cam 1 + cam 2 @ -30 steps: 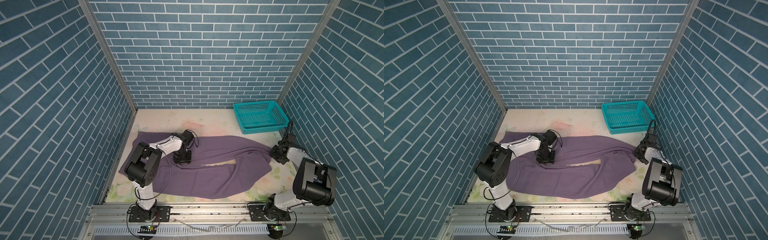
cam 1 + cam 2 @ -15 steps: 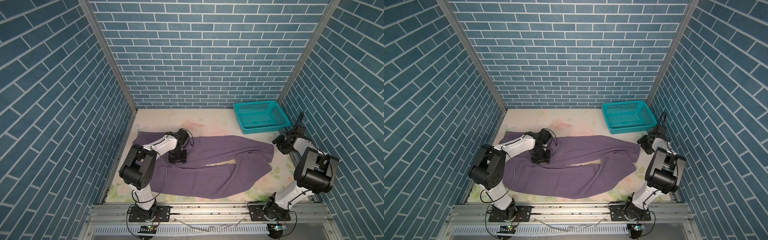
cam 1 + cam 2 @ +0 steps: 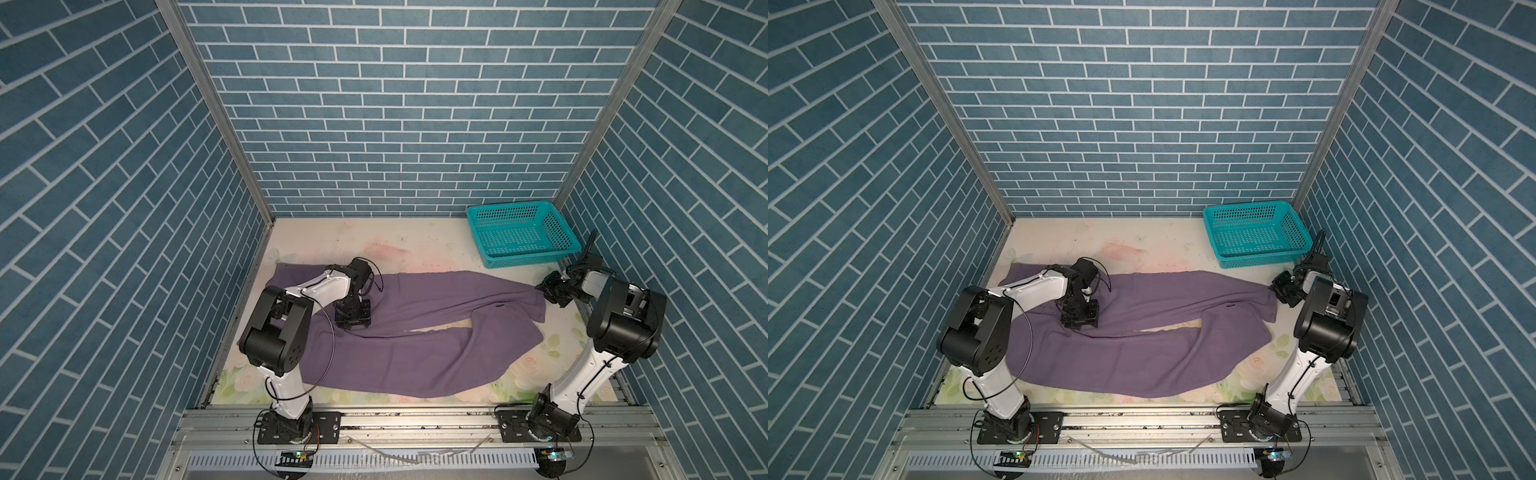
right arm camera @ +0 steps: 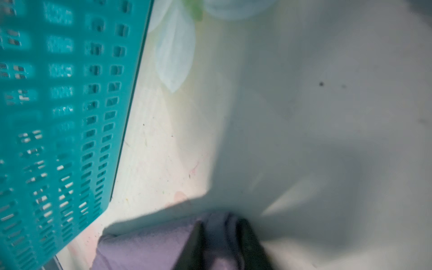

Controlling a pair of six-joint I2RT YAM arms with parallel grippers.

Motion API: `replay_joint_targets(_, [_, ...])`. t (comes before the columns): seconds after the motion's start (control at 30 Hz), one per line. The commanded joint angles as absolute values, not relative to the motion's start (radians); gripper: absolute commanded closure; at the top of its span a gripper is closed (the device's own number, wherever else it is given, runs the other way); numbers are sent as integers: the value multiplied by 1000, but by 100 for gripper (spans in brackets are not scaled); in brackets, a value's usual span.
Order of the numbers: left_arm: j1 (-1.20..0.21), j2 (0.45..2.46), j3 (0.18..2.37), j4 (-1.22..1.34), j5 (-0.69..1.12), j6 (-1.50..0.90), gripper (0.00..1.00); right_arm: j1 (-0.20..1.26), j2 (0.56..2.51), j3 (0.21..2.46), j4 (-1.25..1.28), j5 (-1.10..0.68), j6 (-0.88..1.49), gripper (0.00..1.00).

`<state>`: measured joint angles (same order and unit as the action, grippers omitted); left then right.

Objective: Fold and stack the trousers
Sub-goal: Flatten out the trousers at the center of the table.

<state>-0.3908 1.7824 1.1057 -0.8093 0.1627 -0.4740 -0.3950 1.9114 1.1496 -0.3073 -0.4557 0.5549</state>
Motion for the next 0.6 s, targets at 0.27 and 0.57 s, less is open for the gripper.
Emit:
replay_joint_targets(0.27, [-384,1816,1096,-805,177,-472,49,-395,1656,1115,-233,-420,482,100])
replay_joint_targets(0.57, [-384,1818,1100,-802,182,-474,50,-274,1348,930,-92,-179,301,100])
